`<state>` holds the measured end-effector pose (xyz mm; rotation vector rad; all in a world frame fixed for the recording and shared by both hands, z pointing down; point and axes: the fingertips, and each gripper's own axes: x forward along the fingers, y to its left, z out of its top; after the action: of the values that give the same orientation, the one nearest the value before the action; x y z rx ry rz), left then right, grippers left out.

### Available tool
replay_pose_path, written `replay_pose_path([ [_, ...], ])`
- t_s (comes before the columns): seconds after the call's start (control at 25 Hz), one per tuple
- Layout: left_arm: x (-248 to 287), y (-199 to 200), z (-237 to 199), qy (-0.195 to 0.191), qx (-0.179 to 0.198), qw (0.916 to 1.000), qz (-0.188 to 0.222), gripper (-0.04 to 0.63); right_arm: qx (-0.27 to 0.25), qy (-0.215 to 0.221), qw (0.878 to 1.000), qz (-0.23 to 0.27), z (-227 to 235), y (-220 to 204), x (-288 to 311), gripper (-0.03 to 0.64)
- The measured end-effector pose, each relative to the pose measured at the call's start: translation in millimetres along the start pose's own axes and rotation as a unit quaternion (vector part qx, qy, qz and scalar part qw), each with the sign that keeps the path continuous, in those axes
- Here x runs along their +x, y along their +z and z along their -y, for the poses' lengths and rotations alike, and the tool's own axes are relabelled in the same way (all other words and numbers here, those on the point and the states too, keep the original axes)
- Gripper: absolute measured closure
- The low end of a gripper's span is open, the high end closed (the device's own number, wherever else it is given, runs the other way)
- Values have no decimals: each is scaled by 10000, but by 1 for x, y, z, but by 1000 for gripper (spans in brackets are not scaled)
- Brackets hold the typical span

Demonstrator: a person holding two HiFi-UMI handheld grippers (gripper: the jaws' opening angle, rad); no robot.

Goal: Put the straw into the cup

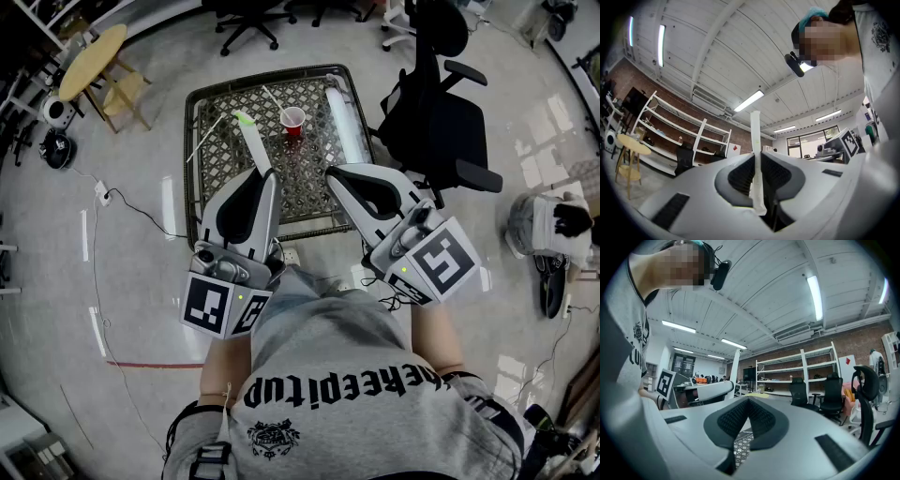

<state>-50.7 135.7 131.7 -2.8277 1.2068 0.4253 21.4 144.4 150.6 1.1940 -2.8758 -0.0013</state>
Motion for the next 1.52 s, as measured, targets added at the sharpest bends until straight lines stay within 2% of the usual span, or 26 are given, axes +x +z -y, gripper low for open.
replay_pose_path([
  [0.56, 10, -5, -30, -163, -162, 9997, -37, 514, 47, -141, 9998, -159, 7, -7, 30, 607],
  [0.96, 28, -9, -77, -369, -311, 9988, 51, 514, 299, -435, 9985, -140, 25, -12, 68, 606],
  [1.52, 59, -23, -129, -900, -601, 9941, -75, 514, 497, -892, 9947, -122, 51, -19, 120, 606],
])
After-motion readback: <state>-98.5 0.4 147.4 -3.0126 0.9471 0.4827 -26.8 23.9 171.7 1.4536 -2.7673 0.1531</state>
